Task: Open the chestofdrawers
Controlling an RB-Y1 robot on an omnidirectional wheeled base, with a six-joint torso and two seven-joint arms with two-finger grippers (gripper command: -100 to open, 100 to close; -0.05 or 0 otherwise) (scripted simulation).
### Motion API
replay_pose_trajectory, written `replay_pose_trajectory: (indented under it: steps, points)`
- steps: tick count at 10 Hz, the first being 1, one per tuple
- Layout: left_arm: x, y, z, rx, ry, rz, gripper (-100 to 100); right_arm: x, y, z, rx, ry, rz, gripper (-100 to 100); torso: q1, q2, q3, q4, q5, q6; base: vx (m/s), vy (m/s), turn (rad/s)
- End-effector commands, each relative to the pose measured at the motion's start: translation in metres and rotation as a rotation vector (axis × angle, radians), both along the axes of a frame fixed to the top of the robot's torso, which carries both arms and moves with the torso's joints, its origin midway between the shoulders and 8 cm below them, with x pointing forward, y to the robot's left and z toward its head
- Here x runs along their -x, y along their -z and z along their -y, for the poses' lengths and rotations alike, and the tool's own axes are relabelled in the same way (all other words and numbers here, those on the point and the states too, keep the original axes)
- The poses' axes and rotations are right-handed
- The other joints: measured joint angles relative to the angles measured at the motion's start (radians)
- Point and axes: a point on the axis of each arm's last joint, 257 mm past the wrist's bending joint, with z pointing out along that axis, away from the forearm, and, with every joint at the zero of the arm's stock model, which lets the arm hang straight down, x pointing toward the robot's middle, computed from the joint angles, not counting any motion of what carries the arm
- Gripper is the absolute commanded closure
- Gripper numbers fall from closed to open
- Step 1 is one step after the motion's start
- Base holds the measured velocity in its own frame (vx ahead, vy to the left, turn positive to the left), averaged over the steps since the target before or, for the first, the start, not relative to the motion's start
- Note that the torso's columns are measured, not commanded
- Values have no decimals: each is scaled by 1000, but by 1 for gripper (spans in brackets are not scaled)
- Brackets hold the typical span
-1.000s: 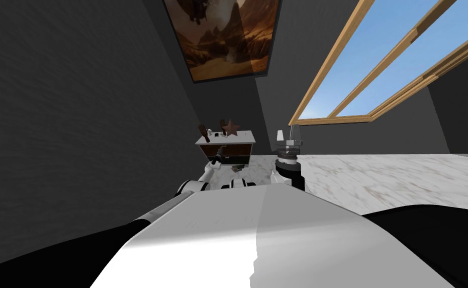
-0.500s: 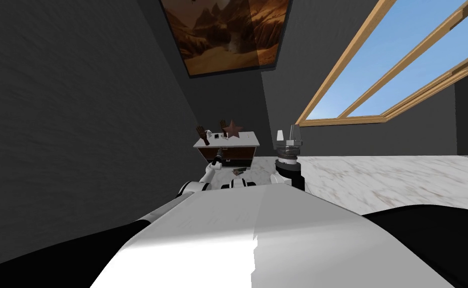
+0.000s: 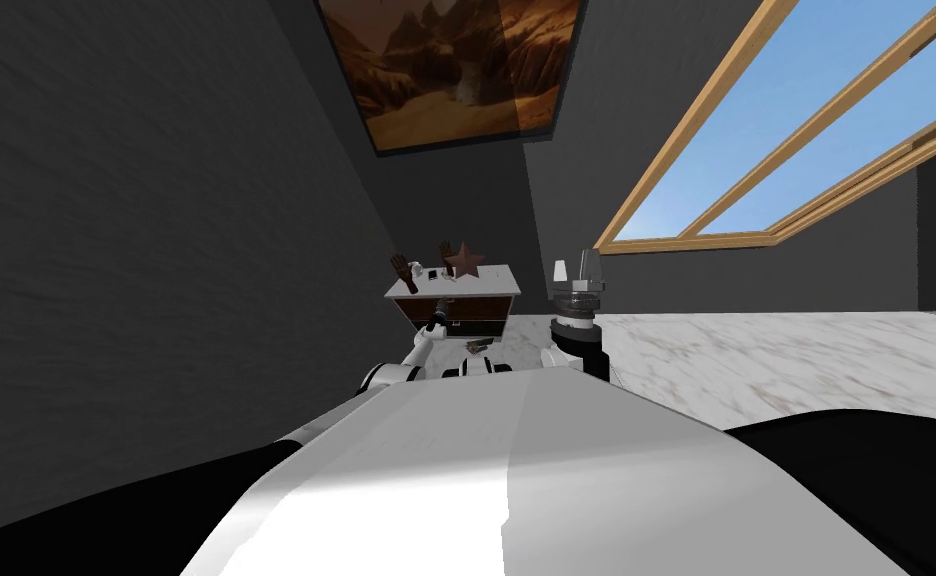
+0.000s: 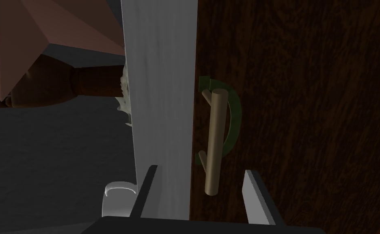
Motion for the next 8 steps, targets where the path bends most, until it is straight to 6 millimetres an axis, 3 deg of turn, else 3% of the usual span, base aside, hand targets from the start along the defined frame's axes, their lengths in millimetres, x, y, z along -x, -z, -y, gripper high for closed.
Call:
replay_pose_trajectory:
  steps: [1, 4, 8]
  points:
    - [-2, -3, 4, 0, 6, 2, 100, 0, 0, 0, 0, 0, 0, 0, 0, 7, 4, 2, 0, 0, -181, 25, 20]
    - [-6, -8, 9, 0, 14, 6, 100, 0, 0, 0, 0, 0, 0, 0, -1, 4, 3, 4, -1, -1, -202, 26, 26]
    - [5, -2, 26, -4, 65, -6, 100, 0, 0, 0, 0, 0, 0, 0, -1, -2, -1, 3, -3, -5, -62, -19, 145]
